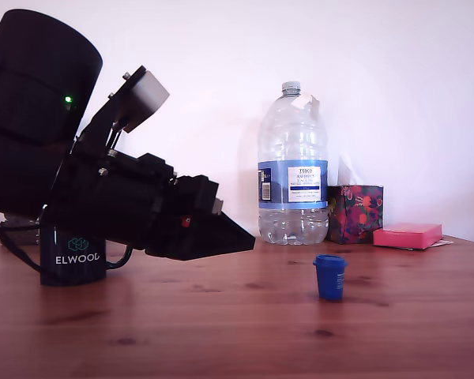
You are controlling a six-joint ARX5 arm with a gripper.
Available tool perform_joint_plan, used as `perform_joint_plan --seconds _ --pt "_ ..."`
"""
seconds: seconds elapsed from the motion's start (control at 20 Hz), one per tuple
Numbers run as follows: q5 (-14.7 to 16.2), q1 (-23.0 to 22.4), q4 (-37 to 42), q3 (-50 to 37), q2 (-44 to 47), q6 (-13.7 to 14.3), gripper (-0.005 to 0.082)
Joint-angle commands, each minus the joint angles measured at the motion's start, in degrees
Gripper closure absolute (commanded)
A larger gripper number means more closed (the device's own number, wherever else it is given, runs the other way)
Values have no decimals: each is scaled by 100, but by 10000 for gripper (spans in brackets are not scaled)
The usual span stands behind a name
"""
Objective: Pick up the coffee capsules from the table one by one and drop them inside the nearest coffee cup
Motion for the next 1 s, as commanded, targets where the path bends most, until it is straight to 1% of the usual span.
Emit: perform_joint_plan --seconds 0.0,0.1,0.15,0.2,0.3,0.4,0.6,0.7,0.95 --pt "11 -44 46 -111 52 -22 620" --pt "-116 -114 57 -111 52 -20 247" --pt "-140 -140 59 -111 52 -20 98" --pt "-146 -151 61 -105 52 -22 31" --pt "-256 -155 57 -66 52 -129 25" --pt "-352 -155 59 -59 52 -168 25" --pt "-623 -212 61 -42 52 -166 25" --pt "-828 -289 61 24 109 -168 25" --pt "-914 -376 46 492 579 -166 25"
